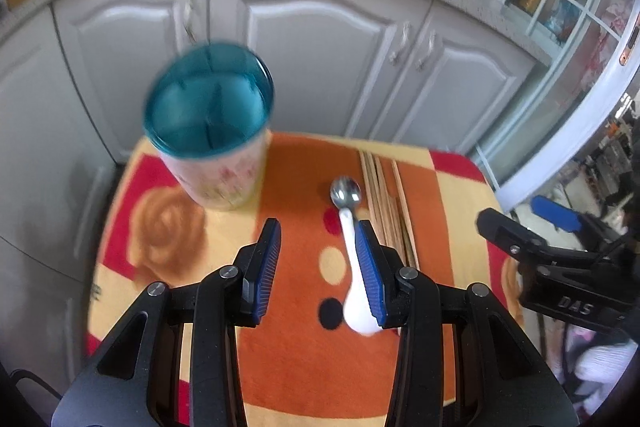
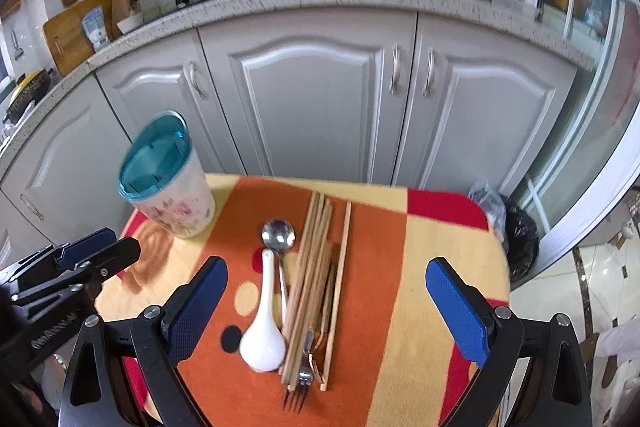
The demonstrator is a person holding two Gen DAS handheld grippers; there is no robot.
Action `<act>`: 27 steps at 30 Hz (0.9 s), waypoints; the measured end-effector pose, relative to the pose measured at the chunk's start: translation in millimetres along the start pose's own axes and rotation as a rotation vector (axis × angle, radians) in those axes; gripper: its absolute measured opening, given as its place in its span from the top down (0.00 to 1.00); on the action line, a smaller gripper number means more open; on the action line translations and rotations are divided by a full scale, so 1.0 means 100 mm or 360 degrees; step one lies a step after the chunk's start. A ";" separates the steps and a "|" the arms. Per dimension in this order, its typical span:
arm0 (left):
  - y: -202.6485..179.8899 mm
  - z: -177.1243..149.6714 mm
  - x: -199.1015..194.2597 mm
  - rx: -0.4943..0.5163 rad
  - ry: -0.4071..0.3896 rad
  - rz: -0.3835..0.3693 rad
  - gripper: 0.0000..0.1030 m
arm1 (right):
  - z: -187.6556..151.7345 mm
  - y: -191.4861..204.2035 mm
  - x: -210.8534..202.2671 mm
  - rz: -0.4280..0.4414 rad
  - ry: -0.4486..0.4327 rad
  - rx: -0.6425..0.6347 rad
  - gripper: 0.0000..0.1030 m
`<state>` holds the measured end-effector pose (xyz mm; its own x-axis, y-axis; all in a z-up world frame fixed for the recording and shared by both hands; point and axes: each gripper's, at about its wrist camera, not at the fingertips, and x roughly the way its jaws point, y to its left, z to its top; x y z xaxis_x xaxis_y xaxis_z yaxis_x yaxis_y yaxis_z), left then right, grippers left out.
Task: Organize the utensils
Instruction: 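Move the left tool to the white ceramic spoon and grasp its handle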
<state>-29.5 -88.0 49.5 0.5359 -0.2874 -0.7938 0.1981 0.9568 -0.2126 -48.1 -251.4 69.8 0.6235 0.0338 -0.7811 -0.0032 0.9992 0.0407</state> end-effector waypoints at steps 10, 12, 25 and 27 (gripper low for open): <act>-0.10 -0.04 0.85 0.0028 0.0284 -0.0187 0.64 | -0.25 -0.38 0.66 0.0102 0.0210 0.0165 0.12; -0.12 -0.02 1.01 0.0027 0.0307 -0.0200 0.64 | -0.27 -0.41 0.76 0.0120 0.0242 0.0174 0.20; -0.15 0.12 1.60 0.0041 0.0408 -0.0227 0.84 | -0.02 -0.50 1.47 0.0188 0.0393 0.0108 0.46; -0.16 0.11 1.63 0.0044 0.0428 -0.0241 0.88 | 0.03 -0.50 1.57 0.0196 0.0409 0.0099 0.48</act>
<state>63.5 -150.1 -70.4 0.2632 -0.4011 -0.8774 0.2833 0.9015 -0.3272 52.2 -295.9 -52.5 0.4030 0.1673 -0.8998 -0.0136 0.9841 0.1768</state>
